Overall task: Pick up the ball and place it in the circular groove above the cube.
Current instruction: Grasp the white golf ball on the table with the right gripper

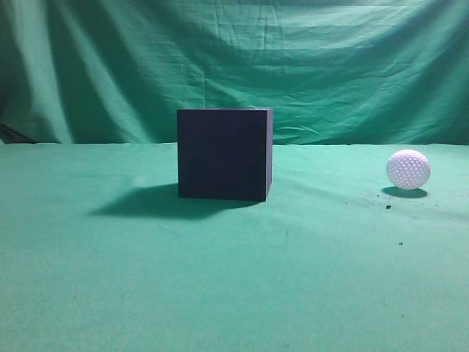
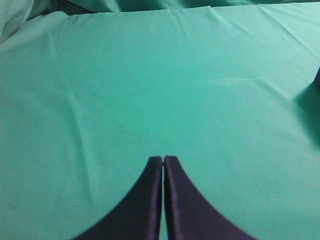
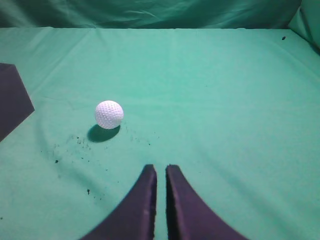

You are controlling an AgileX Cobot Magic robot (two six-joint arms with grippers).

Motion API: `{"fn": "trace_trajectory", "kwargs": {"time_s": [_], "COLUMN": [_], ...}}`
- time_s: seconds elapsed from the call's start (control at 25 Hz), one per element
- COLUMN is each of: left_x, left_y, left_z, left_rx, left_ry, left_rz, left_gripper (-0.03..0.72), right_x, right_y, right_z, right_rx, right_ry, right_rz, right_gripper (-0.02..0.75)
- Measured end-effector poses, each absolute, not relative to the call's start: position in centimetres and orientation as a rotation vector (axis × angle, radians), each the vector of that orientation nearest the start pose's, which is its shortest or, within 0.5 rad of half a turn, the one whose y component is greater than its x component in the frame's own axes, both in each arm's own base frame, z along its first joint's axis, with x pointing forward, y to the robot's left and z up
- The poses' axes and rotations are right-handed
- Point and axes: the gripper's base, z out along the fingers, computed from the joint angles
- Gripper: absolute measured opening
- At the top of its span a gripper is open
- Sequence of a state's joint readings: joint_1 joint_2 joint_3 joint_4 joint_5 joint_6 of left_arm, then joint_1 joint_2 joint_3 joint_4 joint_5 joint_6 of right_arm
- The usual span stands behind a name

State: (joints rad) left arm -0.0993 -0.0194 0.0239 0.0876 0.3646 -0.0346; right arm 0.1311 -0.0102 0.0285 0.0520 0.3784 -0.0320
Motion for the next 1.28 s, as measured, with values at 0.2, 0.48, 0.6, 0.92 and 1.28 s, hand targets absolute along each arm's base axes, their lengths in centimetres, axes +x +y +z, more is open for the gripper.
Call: {"fn": "trace_trajectory", "kwargs": {"time_s": [0.2, 0.48, 0.6, 0.92, 1.28], "left_x": [5.2, 5.2, 5.2, 5.2, 5.2], "left_y": [-0.2, -0.2, -0.2, -0.2, -0.2], "left_z": [17.3, 17.3, 17.3, 17.3, 17.3], "left_rx": [0.114, 0.114, 0.114, 0.114, 0.114], "left_ry": [1.848, 1.848, 1.848, 1.848, 1.848], "left_rz": [-0.007, -0.007, -0.007, -0.007, -0.007], "left_gripper": [0.0, 0.0, 0.0, 0.0, 0.0], "right_x": [5.2, 5.2, 5.2, 5.2, 5.6], "right_y": [0.9, 0.9, 0.9, 0.9, 0.7], "right_z": [17.0, 17.0, 17.0, 17.0, 20.6], "right_rx": [-0.121, -0.121, -0.121, -0.121, -0.025], "right_ry": [1.878, 1.878, 1.878, 1.875, 1.48], "right_rz": [0.119, 0.119, 0.119, 0.119, 0.18], "right_gripper": [0.046, 0.046, 0.046, 0.046, 0.046]}}
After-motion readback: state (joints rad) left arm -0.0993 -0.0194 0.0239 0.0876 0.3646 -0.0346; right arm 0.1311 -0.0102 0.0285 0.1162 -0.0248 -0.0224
